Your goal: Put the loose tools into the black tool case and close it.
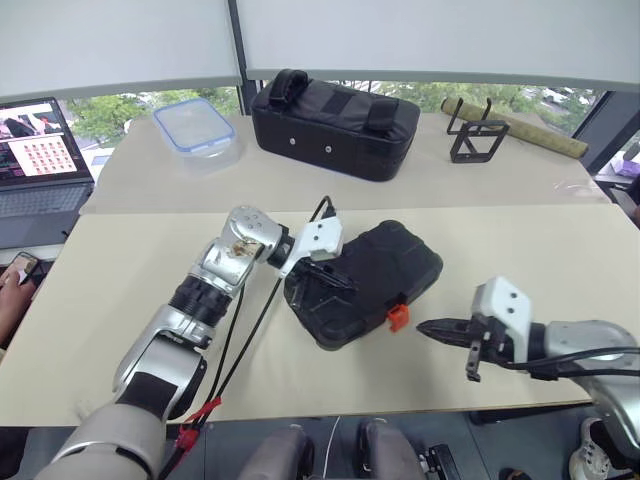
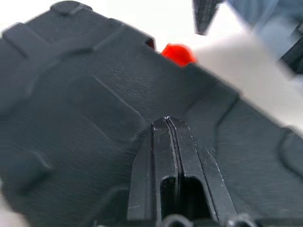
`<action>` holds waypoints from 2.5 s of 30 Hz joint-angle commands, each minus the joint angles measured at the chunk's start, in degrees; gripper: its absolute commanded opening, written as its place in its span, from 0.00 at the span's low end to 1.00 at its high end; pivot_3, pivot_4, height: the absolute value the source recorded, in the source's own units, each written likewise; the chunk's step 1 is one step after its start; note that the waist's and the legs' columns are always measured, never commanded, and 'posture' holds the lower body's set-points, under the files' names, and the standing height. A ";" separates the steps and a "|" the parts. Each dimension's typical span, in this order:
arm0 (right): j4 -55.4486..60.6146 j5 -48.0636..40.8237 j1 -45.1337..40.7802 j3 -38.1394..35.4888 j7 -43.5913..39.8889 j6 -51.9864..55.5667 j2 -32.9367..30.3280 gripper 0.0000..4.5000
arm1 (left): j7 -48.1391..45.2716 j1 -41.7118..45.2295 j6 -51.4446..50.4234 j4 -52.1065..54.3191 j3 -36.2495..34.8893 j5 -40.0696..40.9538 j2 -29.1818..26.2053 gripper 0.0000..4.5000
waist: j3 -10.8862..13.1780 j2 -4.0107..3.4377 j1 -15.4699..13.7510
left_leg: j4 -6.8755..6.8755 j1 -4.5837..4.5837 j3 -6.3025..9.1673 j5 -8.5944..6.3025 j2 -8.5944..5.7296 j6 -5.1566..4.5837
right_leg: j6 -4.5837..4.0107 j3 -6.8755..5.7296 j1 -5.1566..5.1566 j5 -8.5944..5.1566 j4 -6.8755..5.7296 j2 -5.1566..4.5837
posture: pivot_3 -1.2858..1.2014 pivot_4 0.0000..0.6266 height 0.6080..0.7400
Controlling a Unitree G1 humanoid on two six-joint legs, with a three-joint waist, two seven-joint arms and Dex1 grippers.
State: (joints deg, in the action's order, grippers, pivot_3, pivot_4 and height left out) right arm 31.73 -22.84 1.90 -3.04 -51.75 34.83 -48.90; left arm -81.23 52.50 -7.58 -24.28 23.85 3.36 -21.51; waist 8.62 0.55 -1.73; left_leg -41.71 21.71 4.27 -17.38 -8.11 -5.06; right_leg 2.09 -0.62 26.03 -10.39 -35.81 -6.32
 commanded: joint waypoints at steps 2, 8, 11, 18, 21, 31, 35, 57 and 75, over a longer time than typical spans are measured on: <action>-2.56 4.22 -2.13 4.11 2.53 -2.15 1.26 0.00 | 0.81 -2.11 0.19 -2.40 2.64 -3.63 -0.65 0.00 | -0.01 0.00 -0.19 | 0.00 -0.04 -0.01 0.01 -0.01 -0.04 | 0.00 0.00 -0.01 0.00 -0.04 0.02 | 0.52 0.24 0.86; -9.03 9.06 -5.84 7.82 6.82 -4.91 5.96 0.00 | 1.76 -2.27 0.30 -2.16 2.30 -3.44 -0.46 0.00 | -0.05 -0.01 -0.30 | 0.00 -0.12 -0.08 0.09 -0.01 -0.17 | 0.00 -0.01 0.00 0.00 -0.09 0.10 | 0.52 0.24 0.86; -9.61 8.77 -6.94 7.46 7.79 -5.10 8.27 0.00 | 1.95 -2.58 0.17 -1.62 2.44 -3.30 -0.26 0.00 | -0.06 -0.01 -0.33 | 0.00 -0.16 -0.09 0.11 0.00 -0.20 | 0.00 -0.02 -0.01 0.00 -0.12 0.13 | 0.52 0.24 0.86; -3.49 4.66 -1.87 2.17 3.69 -3.34 3.89 0.00 | 2.68 -2.16 0.82 -2.42 2.18 -3.16 0.63 0.00 | -0.09 -0.04 -0.52 | 0.01 -0.15 -0.07 0.11 -0.02 -0.21 | 0.00 -0.06 0.00 0.00 -0.12 0.23 | 0.52 0.24 0.86; -3.55 3.90 -1.30 1.51 4.44 -3.08 4.66 0.00 | 3.19 -2.12 1.37 -3.00 2.27 -3.31 1.18 0.00 | -0.10 -0.03 -0.48 | 0.01 -0.22 -0.08 0.07 0.00 -0.15 | 0.00 -0.04 -0.11 0.00 -0.08 0.19 | 0.52 0.24 0.86; -6.43 8.54 -8.10 8.25 10.59 -1.19 10.80 0.00 | 3.38 -1.12 1.27 -2.94 2.43 -3.47 2.88 0.00 | -0.10 -0.03 -0.43 | 0.01 -0.26 -0.09 0.04 0.00 -0.11 | 0.01 -0.02 -0.12 -0.01 -0.09 0.16 | 0.52 0.24 0.86; -3.80 6.31 -10.46 5.55 11.28 0.05 12.42 0.00 | 3.27 -1.08 1.66 -3.16 2.40 -3.67 2.98 0.00 | -0.10 -0.03 0.12 | 0.02 -0.24 -0.11 0.06 0.01 -0.14 | 0.01 -0.01 -0.06 0.00 -0.11 0.19 | 0.52 0.24 0.86; 4.06 -4.74 -1.55 -7.57 1.22 5.26 0.69 0.00 | 3.65 -1.98 3.61 -4.49 0.88 -4.05 1.00 0.00 | -0.11 -0.05 0.11 | 0.09 -0.19 -0.10 0.03 0.00 -0.21 | 0.02 -0.05 -0.03 -0.01 -0.07 0.13 | 0.52 0.24 0.86; -17.42 -19.10 1.92 -31.37 -28.77 4.88 -16.12 0.99 | -1.61 -38.09 -32.68 35.06 -38.74 28.25 -38.25 0.99 | 0.10 -0.28 0.62 | 0.88 -0.58 -0.22 -0.30 0.14 0.20 | -0.22 0.00 0.01 -0.13 0.28 0.14 | 0.52 0.24 0.86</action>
